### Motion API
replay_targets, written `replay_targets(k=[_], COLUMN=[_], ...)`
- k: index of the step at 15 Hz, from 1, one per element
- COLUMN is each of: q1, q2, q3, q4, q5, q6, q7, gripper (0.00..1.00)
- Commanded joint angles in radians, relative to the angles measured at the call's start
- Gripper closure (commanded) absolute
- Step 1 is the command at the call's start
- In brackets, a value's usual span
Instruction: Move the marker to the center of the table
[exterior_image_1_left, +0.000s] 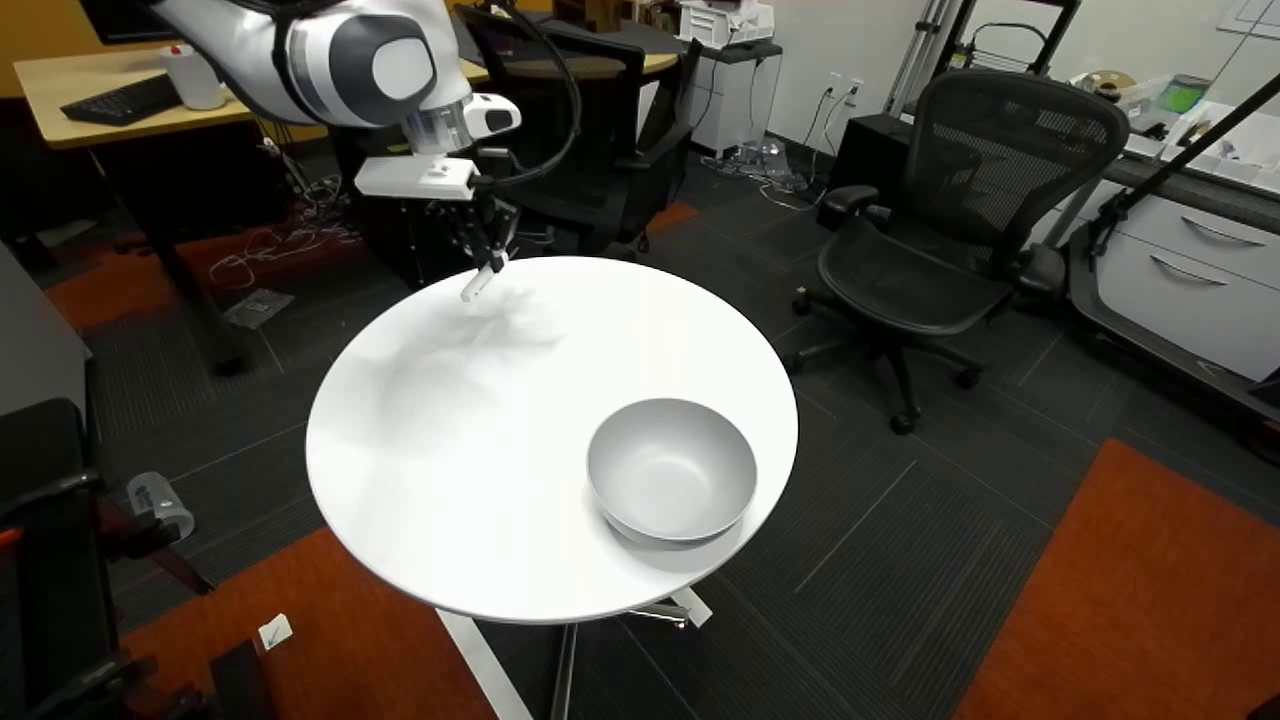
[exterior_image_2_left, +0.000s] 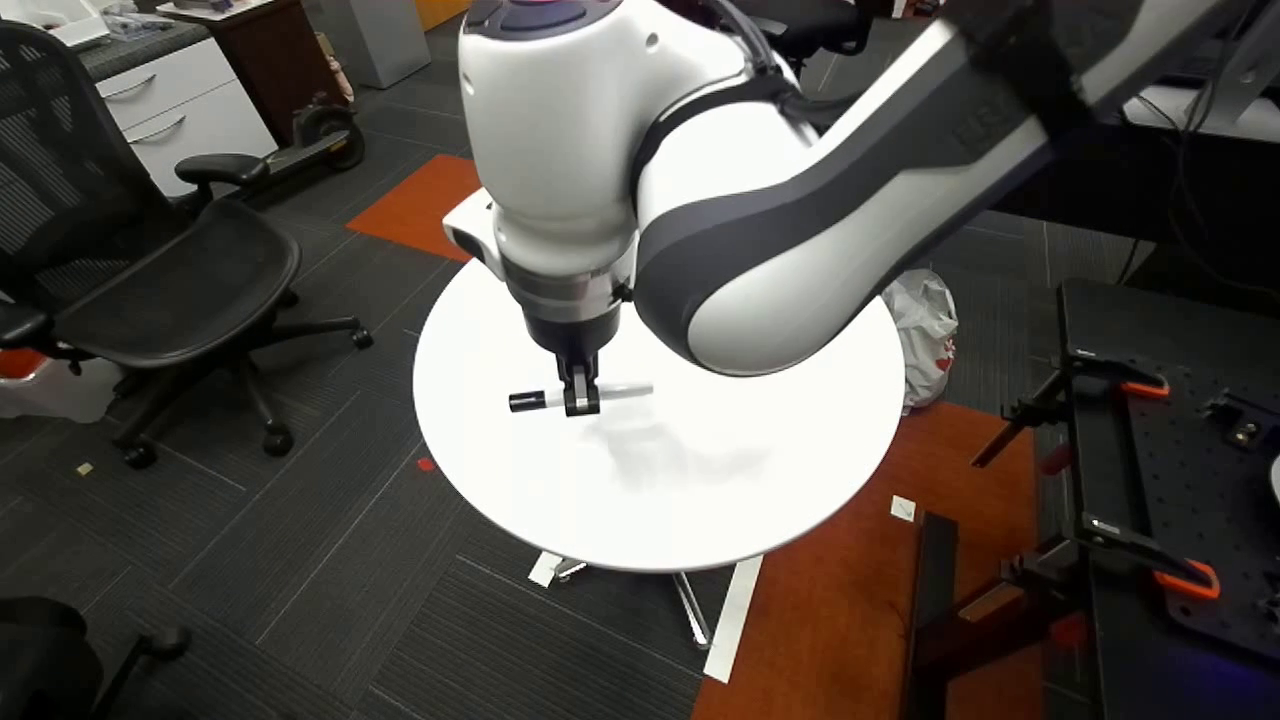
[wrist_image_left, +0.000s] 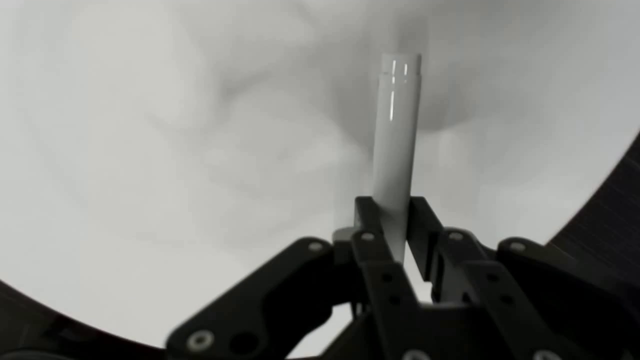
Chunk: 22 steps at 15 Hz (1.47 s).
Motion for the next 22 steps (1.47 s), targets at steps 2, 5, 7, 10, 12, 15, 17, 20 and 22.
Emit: replay_targets(k=[2, 5, 7, 10, 12, 15, 17, 20, 22], q1=[-0.003, -0.021, -0.035, -0.049, -0.053, -0.056, -0.054, -0.052, -0.051], q2=[-0.086, -0.079, -0.071, -0.067, -0.067, -0.068, -0.069, -0.070, -0.069], q3=[-0.069, -0.095, -0.102, -0.108, -0.109, -0.106, -0.106, -0.108, -0.108], q4=[-0.084, -0.103, -0.117, -0.141, -0.154, -0.168, -0.176, -0.183, -0.184], q5=[-0.046, -0.049, -0.047, -0.045, -0.045, -0.040, -0.040, -0.040, -0.041], q6=[-0.034, -0.024, -0.004, 0.022, 0.032, 0.046, 0.053, 0.058, 0.058], q7=[0.082, 0.093, 0.100, 0.104, 0.110, 0.120, 0.128, 0.140, 0.140], gripper=[0.95, 0.95, 0.95, 0.95, 0.95, 0.55, 0.49, 0.25, 0.12])
